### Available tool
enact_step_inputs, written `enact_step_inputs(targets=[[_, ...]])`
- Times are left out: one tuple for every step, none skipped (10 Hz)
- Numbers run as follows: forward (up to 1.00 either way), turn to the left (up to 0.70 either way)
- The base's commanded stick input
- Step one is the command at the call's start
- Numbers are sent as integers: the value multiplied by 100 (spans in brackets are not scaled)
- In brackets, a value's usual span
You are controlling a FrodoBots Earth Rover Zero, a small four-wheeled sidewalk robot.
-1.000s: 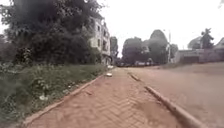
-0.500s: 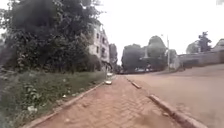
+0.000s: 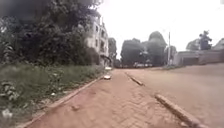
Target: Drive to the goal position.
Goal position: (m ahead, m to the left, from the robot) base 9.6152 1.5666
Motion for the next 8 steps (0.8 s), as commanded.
enact_step_inputs(targets=[[70, 0], [70, 0], [70, 0], [70, 0], [70, 0], [70, 0], [70, 0], [70, 0]])
